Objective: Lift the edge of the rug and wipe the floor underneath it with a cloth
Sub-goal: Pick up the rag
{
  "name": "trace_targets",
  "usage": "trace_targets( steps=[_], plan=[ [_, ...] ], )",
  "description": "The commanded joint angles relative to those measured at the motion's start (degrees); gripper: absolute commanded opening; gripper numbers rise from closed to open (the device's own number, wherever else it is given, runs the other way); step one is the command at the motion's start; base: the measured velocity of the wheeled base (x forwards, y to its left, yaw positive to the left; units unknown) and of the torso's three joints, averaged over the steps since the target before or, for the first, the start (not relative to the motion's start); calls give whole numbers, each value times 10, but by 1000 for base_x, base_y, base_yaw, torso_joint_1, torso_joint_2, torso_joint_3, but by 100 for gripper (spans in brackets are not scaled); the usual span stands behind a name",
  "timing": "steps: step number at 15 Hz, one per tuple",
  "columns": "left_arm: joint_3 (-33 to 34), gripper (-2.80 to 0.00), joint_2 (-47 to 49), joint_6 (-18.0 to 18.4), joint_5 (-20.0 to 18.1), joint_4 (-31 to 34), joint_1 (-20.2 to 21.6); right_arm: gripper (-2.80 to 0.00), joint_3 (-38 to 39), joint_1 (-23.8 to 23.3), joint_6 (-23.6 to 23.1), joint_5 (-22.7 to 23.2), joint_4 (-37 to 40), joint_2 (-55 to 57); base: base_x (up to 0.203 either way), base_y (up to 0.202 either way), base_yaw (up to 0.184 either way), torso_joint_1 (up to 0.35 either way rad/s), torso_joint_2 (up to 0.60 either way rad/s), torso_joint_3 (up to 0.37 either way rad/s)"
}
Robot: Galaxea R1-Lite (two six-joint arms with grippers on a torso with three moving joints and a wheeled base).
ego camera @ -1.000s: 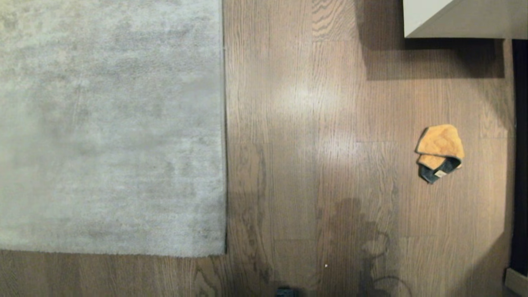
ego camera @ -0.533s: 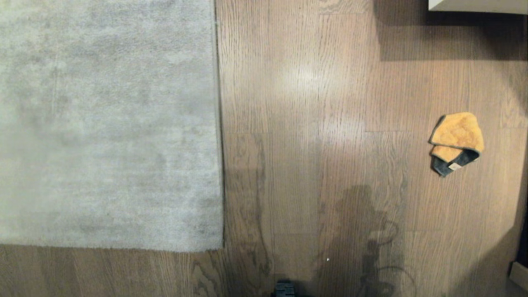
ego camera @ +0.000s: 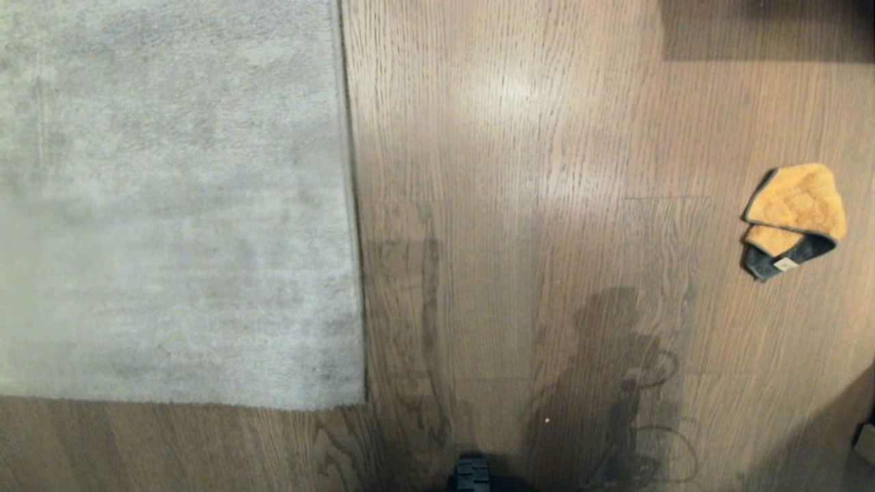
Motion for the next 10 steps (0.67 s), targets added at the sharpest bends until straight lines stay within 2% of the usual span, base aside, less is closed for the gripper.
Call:
trace_targets(
  steps=[1,10],
  plan=[
    [0,-280,0,0,0,1,0,-280,0,0,0,0,1,0,0,0,0,-2,-1,-66],
    [0,-280,0,1,0,1,0,-280,0,0,0,0,1,0,0,0,0,0,0,-3]
  ],
)
